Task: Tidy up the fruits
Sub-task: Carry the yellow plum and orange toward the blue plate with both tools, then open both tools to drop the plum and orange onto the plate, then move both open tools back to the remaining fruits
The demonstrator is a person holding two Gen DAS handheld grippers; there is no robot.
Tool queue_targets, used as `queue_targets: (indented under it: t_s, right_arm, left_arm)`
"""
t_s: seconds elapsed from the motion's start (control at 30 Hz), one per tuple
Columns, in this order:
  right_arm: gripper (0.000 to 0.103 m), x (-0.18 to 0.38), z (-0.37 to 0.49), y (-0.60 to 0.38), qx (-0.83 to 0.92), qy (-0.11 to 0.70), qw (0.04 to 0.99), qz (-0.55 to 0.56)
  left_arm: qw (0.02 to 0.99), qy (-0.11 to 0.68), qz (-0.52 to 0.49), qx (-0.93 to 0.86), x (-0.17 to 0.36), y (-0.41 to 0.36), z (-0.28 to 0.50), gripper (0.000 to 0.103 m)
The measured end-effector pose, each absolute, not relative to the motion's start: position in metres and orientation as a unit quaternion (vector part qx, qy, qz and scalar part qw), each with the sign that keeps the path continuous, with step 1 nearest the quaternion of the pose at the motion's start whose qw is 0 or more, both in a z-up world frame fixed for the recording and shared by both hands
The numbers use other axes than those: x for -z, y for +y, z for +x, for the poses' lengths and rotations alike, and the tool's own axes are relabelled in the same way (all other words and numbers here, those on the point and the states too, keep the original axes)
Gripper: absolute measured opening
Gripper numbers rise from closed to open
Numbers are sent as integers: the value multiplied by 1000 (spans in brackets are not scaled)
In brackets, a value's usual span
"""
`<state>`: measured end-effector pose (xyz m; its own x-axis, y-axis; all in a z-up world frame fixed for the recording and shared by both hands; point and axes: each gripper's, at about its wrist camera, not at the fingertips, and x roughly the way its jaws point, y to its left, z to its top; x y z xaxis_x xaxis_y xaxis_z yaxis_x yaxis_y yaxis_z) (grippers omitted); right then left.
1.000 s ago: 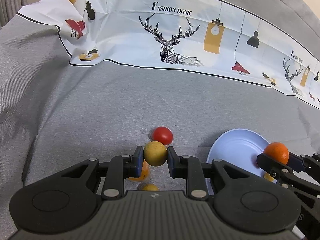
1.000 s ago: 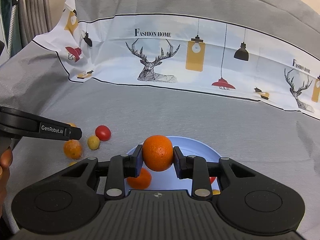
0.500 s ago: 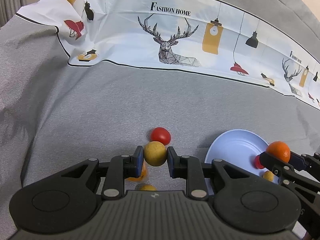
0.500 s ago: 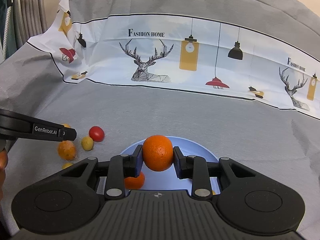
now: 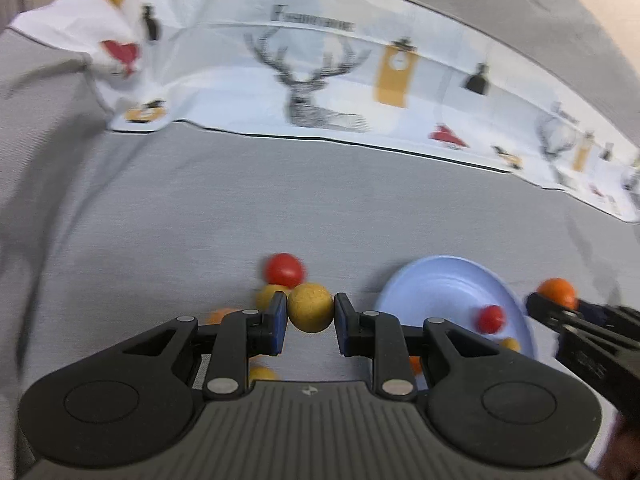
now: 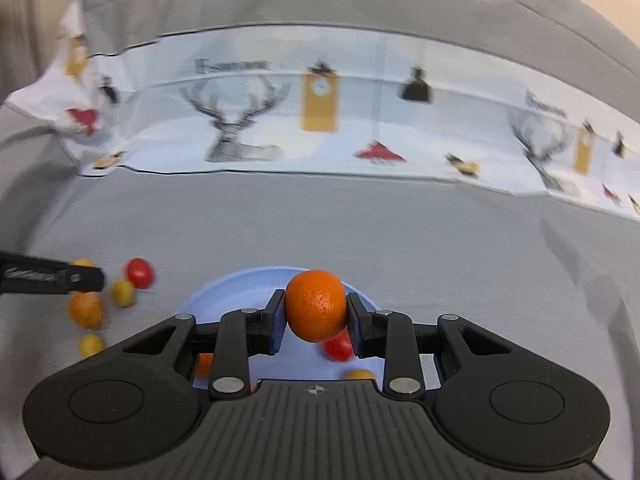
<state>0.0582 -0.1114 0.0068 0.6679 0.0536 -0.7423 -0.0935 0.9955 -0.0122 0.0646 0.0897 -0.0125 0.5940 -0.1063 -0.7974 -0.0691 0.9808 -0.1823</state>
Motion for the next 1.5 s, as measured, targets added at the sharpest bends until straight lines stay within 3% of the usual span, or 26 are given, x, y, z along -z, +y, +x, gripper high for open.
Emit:
queue_targets:
  t_s: [0.33,0.53,0.63,0.8,1.2,1.3,1.5]
  right_arm:
    - [32,0,60,-127,-21,425,905,-1]
    - [33,1,61,-126,-28,431,902,2]
    - [34,2,62,-126,-27,433,901,6]
    - [42,0,62,-125,-29,428,903,2]
    - [42,-2,61,-122,-24,421,907,-1]
    - [42,-2,61,-119,-25,419,908,-4]
    - [42,-3,61,-115,-23,412,911,-5]
  left_arm:
    - [860,472,-43,187,8,28,57,27]
    - [844,495,-11,206,20,15,54,27]
    - [844,494,-11,209,19,16,55,38]
    - [844,494,-11,209,19,18,58,38]
    - [848,490,-13,201,17,21,56,37]
    - [849,489,-16,197,16,23,57,36]
    - [854,484,-21,188,14,27,58,23]
